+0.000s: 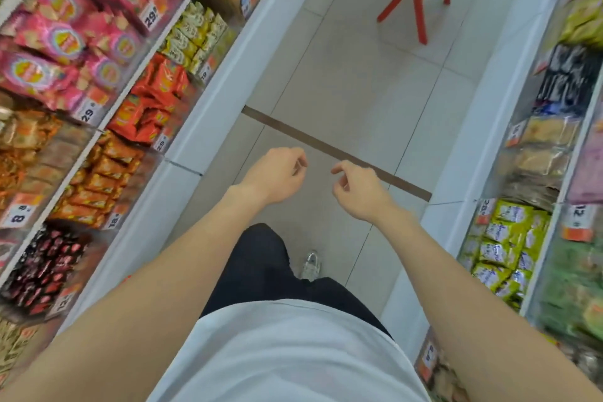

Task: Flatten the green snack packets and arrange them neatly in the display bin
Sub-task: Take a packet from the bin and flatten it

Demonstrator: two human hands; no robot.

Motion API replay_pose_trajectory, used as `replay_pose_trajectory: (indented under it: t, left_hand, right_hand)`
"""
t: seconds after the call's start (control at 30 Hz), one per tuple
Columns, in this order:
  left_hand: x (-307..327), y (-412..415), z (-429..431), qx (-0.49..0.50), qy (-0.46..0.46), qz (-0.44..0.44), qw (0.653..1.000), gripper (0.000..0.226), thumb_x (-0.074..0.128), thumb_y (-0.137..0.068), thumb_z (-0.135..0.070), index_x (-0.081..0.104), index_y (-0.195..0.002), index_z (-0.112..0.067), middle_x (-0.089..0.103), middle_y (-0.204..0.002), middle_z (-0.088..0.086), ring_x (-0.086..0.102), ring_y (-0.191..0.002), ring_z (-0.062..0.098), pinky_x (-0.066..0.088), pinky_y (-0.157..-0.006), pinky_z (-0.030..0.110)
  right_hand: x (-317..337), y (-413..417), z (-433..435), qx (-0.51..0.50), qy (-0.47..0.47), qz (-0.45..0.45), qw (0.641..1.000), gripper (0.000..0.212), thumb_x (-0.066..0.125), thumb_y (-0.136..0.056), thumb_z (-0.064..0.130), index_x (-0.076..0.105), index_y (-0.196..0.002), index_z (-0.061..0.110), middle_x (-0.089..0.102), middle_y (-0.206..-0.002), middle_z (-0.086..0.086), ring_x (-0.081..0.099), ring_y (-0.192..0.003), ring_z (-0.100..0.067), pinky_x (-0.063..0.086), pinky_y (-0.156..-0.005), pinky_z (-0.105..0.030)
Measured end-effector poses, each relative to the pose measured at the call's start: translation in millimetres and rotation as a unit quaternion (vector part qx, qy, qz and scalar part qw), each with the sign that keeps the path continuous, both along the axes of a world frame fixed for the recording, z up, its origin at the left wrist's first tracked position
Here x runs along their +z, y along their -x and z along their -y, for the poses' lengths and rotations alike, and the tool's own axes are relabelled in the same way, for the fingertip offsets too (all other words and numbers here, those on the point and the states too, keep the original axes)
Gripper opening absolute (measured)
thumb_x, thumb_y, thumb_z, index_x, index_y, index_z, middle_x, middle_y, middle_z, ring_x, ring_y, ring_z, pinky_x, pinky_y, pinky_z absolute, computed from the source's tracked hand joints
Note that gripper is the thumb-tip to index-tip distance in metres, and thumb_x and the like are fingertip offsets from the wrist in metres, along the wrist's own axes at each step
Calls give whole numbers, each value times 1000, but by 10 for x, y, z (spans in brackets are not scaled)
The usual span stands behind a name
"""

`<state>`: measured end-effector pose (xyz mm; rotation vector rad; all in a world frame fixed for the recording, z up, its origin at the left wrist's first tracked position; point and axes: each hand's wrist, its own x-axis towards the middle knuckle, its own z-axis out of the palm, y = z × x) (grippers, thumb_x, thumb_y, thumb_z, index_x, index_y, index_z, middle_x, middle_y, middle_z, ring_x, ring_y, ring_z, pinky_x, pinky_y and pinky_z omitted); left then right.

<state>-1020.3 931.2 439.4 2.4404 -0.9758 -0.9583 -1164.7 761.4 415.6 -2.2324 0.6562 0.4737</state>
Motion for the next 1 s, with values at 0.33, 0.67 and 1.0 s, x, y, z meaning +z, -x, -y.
replay_pose_trajectory:
  t: [0.33,0.67,1.0]
  left_hand:
    - [-257,-1774,2135,-15,37,-5,999,26,53,-106,-21,68,-127,-18,71,-116,-1,66,-103,20,57,-92,39]
    - [-58,-3504,4223,-51,-4,3,999,28,52,-104,-21,69,-125,-16,72,-121,4,67,-110,26,57,-94,43]
    - [-84,-5499,6375,30,-20,17,999,26,52,-105,-22,69,-124,-18,72,-118,2,66,-100,22,54,-84,35]
  right_hand:
    - [23,-1926,2107,-52,55,-8,997,37,56,-100,18,60,-137,19,65,-92,4,65,-102,-27,56,-85,-41]
    - [342,-3467,4164,-77,42,17,996,34,52,-102,14,59,-135,15,66,-82,7,63,-86,-19,41,-63,-24]
    - [75,-5588,6318,-26,-17,19,999,37,51,-100,12,60,-135,16,65,-83,5,60,-77,-7,45,-63,-28]
